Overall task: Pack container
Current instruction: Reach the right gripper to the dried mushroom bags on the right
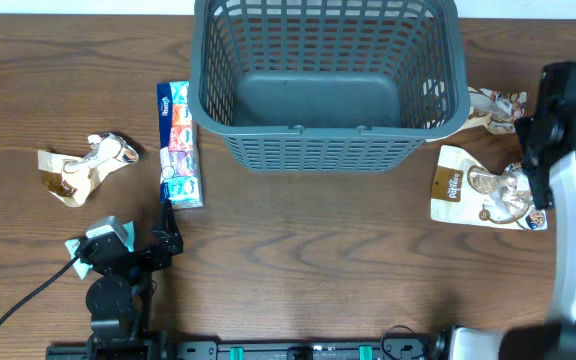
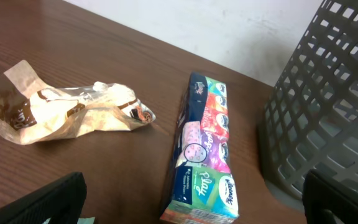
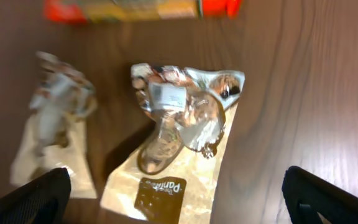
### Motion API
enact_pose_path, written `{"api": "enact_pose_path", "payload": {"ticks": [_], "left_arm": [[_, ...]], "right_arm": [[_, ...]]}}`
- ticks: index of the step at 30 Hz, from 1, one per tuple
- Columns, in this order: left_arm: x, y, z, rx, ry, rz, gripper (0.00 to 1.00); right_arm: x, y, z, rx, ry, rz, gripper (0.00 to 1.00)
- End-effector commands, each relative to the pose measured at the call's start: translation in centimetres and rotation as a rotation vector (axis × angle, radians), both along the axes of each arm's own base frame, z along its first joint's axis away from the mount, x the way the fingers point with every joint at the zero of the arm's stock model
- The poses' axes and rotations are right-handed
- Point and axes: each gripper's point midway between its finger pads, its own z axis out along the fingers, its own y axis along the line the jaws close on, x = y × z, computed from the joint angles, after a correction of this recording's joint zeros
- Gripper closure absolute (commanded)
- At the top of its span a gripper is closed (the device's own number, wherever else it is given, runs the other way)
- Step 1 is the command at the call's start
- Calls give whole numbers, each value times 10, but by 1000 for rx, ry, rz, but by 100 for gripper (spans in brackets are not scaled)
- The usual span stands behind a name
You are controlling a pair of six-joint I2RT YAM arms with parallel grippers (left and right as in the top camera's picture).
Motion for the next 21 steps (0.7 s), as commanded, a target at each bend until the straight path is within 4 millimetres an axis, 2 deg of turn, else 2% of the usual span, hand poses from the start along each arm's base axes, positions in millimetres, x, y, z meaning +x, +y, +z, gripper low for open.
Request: {"api": "enact_pose_path", "payload": {"ticks": [1,4,9,13,21], "left_arm": [[-1,-2,-13,11,40,-17,2],[-1,-2,-13,11,40,-17,2],[-1,-2,-13,11,40,-17,2],[-1,-2,-13,11,40,-17,2],[-1,-2,-13,11,40,-17,2]], "right_arm": [[13,0,-27,169,-11,10,1],[17,-7,-44,236,-7,-13,1],[24,-20,-62,253,4,-27,1],[30,-20,-77,261,38,17,1],[30,-21,-109,291,124,6,1]]}}
